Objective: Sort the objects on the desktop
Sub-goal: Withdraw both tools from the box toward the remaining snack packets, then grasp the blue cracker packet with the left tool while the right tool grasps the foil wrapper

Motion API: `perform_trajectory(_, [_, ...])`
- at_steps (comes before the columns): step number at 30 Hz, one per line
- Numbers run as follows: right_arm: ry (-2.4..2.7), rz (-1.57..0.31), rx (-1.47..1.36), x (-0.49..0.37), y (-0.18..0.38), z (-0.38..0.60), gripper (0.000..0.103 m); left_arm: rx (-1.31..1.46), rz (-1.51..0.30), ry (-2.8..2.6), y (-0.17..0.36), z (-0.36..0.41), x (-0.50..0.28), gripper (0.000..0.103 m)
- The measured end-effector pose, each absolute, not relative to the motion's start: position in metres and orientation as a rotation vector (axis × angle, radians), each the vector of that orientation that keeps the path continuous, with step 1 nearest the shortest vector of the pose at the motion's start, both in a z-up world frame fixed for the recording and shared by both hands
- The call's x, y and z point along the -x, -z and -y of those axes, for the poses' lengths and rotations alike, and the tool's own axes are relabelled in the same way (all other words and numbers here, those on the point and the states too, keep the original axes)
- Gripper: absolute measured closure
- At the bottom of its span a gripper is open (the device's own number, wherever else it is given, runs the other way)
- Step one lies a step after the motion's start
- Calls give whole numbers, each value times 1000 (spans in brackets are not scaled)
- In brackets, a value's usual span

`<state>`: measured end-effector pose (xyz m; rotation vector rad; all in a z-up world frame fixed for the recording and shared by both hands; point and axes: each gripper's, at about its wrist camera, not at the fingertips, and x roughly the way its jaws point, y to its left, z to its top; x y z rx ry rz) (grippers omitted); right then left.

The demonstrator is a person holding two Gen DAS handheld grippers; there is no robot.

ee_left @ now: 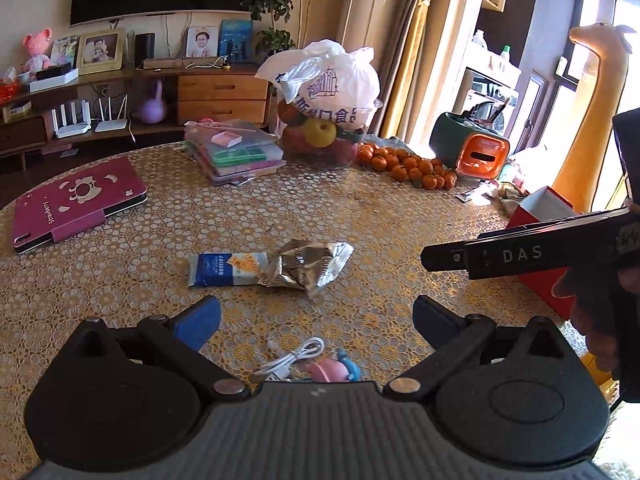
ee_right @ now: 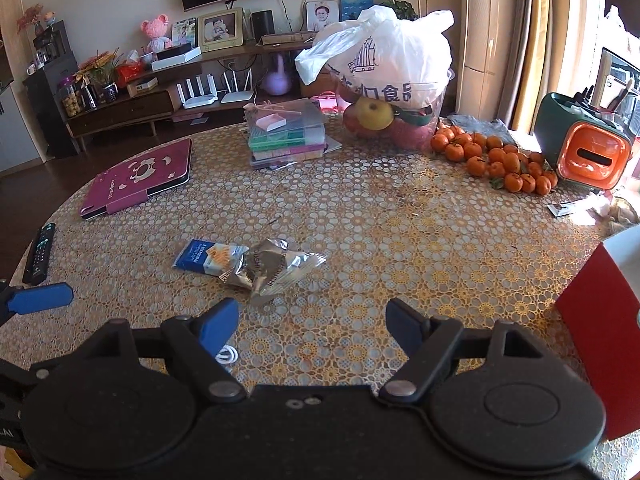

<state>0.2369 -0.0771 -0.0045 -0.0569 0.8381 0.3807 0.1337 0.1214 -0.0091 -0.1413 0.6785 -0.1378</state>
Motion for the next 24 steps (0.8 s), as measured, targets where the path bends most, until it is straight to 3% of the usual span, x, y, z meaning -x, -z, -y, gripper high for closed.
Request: perform_trajectory(24, [-404,-942,47,-317,65,36,22,163,-757,70,70,-176,-236,0])
